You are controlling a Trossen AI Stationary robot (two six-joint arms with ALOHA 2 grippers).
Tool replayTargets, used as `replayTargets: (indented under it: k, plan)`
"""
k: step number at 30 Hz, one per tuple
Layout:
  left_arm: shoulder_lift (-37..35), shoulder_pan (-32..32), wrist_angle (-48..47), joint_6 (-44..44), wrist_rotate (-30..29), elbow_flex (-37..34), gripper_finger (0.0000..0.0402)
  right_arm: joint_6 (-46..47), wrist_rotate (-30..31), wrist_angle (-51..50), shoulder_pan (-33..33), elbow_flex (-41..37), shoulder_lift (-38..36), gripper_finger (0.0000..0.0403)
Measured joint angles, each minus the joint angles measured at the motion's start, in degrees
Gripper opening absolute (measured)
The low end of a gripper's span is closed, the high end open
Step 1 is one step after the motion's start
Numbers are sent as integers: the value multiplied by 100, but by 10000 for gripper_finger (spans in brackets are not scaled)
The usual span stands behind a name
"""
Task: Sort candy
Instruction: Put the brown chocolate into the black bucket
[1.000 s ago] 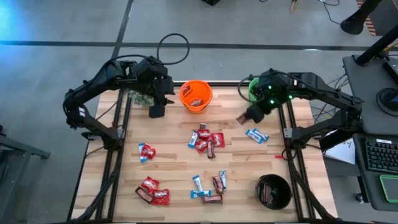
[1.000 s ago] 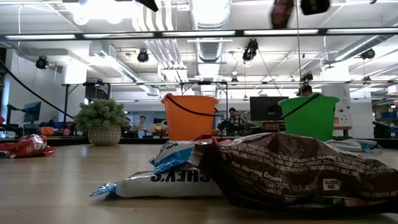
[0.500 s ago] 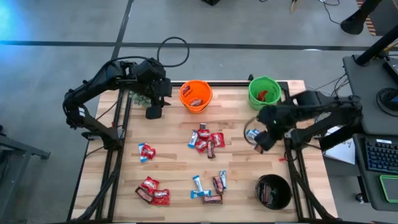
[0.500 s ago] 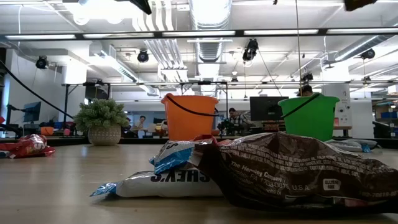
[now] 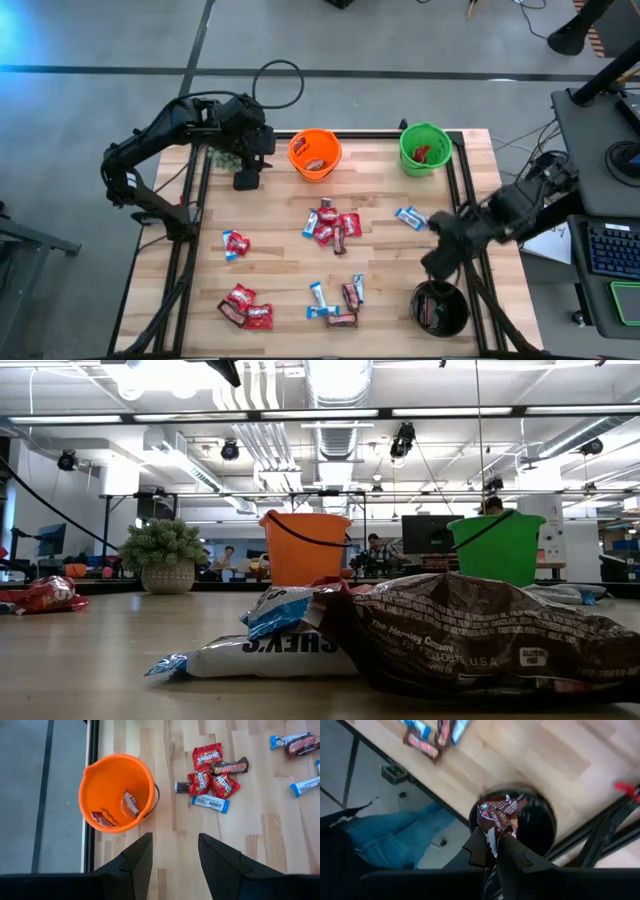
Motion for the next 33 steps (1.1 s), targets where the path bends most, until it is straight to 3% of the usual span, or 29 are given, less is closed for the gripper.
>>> replayTargets:
  k: [10, 16, 23, 33]
  plan:
    - [-11, 0, -98, -2, -4, 0, 141, 906, -10, 116, 973, 0, 774, 13]
    - [-15, 0, -228, 0, -7, 0, 141, 910, -428, 131, 1119, -2, 1138, 13]
    - [-17, 0, -285, 138, -9, 0, 141, 920, -430, 131, 1112, -2, 1190, 16]
    - [-68, 0, -391, 146, -11, 0, 141, 1005, -416, 128, 1112, -2, 1116, 115]
